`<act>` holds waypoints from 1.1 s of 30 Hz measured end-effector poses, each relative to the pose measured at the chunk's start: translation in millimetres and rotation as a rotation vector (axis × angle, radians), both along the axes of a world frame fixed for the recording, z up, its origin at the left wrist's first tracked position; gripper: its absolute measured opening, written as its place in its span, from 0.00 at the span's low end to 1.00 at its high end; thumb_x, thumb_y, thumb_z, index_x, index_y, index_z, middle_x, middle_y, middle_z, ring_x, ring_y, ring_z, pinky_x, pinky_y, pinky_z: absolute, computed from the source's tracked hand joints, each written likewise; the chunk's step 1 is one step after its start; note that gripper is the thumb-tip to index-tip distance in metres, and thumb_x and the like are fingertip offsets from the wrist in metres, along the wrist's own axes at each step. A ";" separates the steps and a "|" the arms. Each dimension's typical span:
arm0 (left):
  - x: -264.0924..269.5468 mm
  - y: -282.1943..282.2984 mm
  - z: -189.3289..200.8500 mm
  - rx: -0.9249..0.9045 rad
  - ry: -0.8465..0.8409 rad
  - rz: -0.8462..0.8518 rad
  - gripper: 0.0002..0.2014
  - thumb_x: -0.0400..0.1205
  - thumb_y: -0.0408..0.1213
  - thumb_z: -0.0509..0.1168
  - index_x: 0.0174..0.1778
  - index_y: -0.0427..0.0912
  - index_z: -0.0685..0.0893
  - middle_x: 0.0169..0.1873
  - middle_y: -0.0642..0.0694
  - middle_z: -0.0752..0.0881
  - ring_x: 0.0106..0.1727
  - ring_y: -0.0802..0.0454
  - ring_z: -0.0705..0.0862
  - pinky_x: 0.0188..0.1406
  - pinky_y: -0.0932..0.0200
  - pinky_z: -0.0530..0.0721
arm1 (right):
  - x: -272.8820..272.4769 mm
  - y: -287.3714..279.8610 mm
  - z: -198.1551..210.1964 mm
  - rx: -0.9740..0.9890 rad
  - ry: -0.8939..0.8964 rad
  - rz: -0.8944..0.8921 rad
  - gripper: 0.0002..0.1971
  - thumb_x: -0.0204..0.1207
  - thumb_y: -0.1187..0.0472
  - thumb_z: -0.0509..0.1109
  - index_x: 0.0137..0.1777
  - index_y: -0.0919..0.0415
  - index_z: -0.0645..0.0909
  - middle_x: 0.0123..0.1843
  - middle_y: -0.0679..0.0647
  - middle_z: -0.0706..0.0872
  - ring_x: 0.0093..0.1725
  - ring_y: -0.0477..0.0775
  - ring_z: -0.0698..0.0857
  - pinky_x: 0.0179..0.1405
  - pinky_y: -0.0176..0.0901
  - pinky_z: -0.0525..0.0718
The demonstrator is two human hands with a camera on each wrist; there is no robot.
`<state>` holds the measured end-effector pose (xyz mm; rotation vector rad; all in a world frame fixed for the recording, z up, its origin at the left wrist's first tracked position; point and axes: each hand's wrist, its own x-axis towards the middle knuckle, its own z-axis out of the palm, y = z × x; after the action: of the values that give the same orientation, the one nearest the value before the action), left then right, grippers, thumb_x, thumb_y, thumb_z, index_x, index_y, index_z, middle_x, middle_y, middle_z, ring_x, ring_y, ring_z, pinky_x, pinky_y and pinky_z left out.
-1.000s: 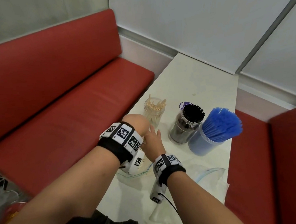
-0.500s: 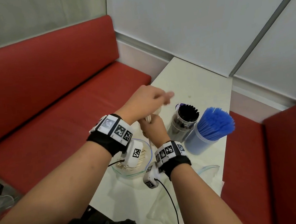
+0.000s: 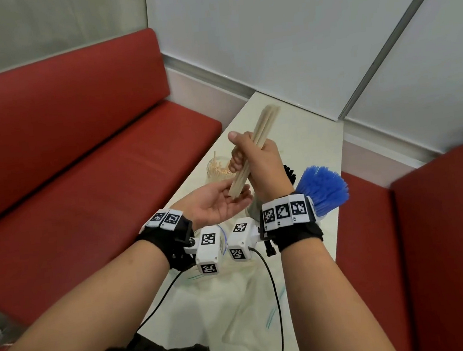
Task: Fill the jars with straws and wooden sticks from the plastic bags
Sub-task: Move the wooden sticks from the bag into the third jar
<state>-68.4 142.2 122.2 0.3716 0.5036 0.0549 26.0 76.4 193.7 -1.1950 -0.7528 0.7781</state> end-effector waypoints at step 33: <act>-9.8 59.7 -56.0 0.723 0.526 0.190 0.10 0.85 0.35 0.62 0.45 0.32 0.85 0.34 0.41 0.82 0.29 0.50 0.80 0.27 0.62 0.79 | 88.8 70.7 -2.8 -0.380 -0.457 -0.274 0.04 0.74 0.66 0.75 0.43 0.67 0.90 0.34 0.65 0.91 0.29 0.60 0.90 0.44 0.60 0.93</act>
<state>-78.2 201.9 66.2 1.0594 1.0396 0.3347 114.9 147.1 190.8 -1.8141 -0.8069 0.4293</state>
